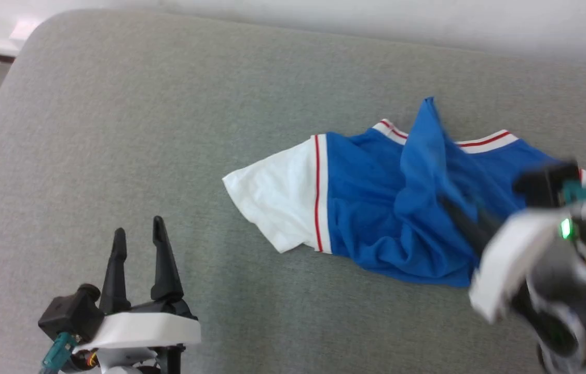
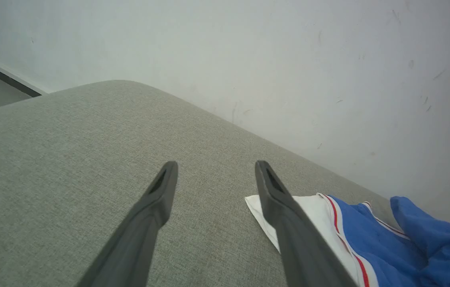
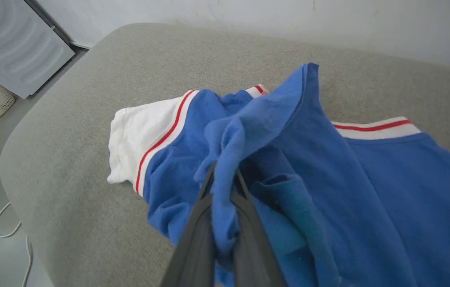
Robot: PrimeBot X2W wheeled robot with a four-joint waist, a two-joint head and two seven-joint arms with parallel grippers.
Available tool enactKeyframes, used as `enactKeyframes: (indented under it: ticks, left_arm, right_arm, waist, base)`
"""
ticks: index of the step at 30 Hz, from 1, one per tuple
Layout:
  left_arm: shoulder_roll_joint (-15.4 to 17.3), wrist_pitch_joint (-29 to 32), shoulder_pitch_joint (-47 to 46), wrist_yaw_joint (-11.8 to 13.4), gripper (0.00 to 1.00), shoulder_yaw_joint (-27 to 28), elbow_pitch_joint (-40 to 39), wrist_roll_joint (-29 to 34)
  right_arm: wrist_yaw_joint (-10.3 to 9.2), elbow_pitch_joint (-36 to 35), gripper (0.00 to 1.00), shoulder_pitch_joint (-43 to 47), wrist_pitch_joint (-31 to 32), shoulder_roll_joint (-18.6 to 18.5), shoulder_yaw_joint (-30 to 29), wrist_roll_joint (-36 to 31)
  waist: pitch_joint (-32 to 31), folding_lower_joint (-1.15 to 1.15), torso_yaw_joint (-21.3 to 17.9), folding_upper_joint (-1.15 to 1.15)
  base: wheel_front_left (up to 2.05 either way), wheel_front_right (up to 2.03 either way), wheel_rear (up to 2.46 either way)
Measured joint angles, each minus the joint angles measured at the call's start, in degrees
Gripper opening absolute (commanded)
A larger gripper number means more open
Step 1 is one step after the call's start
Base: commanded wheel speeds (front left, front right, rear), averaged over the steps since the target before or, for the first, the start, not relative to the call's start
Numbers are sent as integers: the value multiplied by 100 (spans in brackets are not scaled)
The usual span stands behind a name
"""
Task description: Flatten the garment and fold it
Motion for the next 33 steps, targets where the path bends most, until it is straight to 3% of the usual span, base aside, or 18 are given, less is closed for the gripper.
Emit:
enactKeyframes:
  ticks: [8,11,15,16,18,23,28,33]
  left_arm:
    - [4,2,124,-40,100,-26,3,-29]
    - [7,2,126,-40,100,-25,5,-36]
    - [8,2,124,-41,100,-53,54,-46]
    - [8,2,123,-41,100,-51,67,-47]
    - [7,2,114,-42,100,-59,91,-59]
    - [41,2,112,-42,100,-38,112,-86]
    - [74,1,117,-42,100,15,14,-85]
    - [194,1,119,-92,100,20,-293,248]
  right_arm:
    - [-1,-1567,0,2947,1539,-176,-605,412]
    - [0,-1699,0,3738,1839,-58,-746,435]
    - [-1,-1421,0,3852,1649,47,-847,-51]
    - [-1,-1287,10,3792,1469,120,-875,-181]
    - [-1,-1105,100,3585,1160,125,-756,-464]
    - [-1,-1168,100,2775,438,389,-733,-449]
    - [-1,-1716,100,2211,-194,516,-1303,-433]
    - [-1,-2062,100,1801,-1725,650,-2008,-1382]
  waist:
    - [-122,0,-334,0]
    - [-97,-1,-414,0]
    - [-67,0,-468,0]
    - [-68,0,-478,0]
    - [-81,0,-494,0]
    - [-159,1,-546,0]
    - [-244,0,-602,0]
    - [-235,1,-654,0]
  base:
    - [0,0,0]
    - [0,0,0]
    - [0,0,0]
    - [0,0,0]
    - [0,0,0]
    - [0,0,0]
    - [0,0,0]
    - [0,0,0]
